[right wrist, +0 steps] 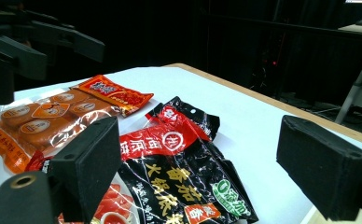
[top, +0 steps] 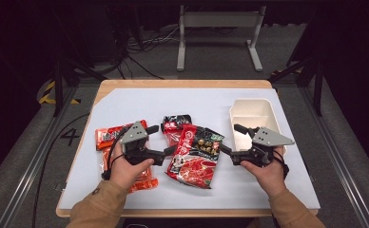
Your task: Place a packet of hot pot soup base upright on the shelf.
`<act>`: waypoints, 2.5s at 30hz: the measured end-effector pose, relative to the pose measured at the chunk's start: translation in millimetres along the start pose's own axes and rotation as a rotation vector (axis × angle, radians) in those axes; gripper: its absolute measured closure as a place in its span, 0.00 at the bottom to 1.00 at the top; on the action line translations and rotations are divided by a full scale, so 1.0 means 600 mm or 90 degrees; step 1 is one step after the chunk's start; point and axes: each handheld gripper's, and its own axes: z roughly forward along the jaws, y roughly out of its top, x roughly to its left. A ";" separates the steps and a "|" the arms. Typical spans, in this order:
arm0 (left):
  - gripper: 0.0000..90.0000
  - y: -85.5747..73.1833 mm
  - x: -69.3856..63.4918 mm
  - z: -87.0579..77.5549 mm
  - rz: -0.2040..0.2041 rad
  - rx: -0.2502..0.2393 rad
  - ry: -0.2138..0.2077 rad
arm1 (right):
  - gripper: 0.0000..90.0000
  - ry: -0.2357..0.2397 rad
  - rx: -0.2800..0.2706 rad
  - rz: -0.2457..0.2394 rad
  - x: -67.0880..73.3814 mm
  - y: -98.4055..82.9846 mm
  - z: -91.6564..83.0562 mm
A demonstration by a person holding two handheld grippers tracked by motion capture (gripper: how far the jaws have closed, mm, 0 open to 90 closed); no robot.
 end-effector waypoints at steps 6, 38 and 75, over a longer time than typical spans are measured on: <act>0.09 0.001 0.008 0.037 -0.016 0.037 0.002 | 0.21 0.002 -0.006 -0.001 -0.006 0.002 -0.005; 0.31 -0.023 0.080 0.165 -0.111 0.137 0.011 | 0.40 0.055 -0.005 -0.025 -0.008 0.003 -0.006; 0.90 -0.008 0.062 0.177 -0.202 0.182 -0.023 | 0.49 0.058 0.041 0.000 -0.003 0.004 -0.009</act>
